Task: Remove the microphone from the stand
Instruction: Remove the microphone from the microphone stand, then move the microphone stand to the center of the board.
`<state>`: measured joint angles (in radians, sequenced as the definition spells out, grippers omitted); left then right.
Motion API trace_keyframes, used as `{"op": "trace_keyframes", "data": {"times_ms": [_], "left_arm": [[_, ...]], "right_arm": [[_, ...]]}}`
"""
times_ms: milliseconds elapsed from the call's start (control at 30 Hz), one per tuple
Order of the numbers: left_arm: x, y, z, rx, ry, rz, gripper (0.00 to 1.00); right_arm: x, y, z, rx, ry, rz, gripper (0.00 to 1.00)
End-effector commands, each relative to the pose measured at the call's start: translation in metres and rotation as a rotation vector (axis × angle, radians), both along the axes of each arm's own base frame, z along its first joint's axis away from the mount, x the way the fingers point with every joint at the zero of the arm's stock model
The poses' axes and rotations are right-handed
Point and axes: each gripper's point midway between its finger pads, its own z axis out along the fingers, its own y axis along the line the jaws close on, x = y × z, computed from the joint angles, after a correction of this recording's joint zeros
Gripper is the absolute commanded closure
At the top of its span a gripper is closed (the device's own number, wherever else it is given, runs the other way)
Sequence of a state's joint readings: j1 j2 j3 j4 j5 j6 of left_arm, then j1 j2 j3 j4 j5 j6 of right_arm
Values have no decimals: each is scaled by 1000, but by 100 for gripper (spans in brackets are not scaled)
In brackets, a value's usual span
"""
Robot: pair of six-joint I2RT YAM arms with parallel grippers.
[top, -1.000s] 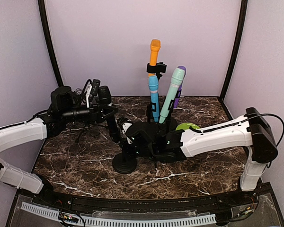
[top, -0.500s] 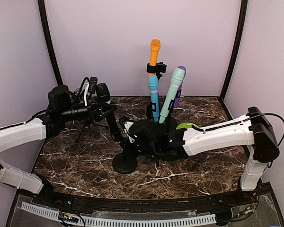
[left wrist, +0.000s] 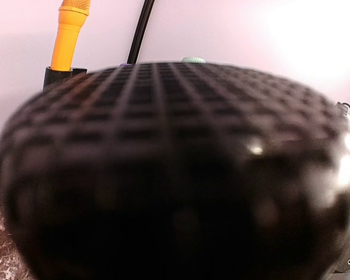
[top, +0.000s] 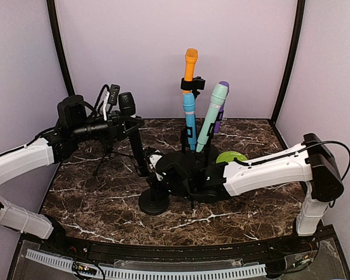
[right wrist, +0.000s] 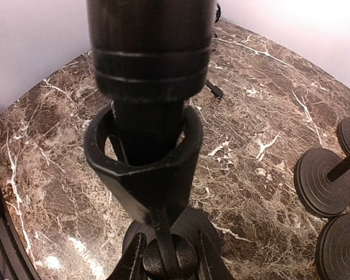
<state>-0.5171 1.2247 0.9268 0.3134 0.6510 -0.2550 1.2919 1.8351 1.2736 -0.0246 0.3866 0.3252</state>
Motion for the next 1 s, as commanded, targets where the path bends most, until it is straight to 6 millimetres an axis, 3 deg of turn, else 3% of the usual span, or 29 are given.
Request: {"op": "trace_keyframes", "data": {"times_ms": [0, 167, 433, 567, 767, 967], "left_arm": [[3, 5, 23, -26, -47, 34, 100], [3, 7, 23, -17, -59, 44, 100], [14, 35, 37, 39, -150, 244, 100], [16, 42, 37, 60, -143, 282, 100], [16, 39, 16, 77, -66, 266, 100], [13, 39, -19, 126, 37, 255, 100]], "right_arm": [[-17, -47, -86, -343, 76, 3, 100], [-6, -56, -72, -346, 46, -70, 100], [29, -100, -28, -329, -1, -235, 100], [44, -118, -20, -298, -4, -299, 100], [58, -118, -14, -180, 6, -336, 100], [72, -117, -8, -121, -29, -394, 100]]}}
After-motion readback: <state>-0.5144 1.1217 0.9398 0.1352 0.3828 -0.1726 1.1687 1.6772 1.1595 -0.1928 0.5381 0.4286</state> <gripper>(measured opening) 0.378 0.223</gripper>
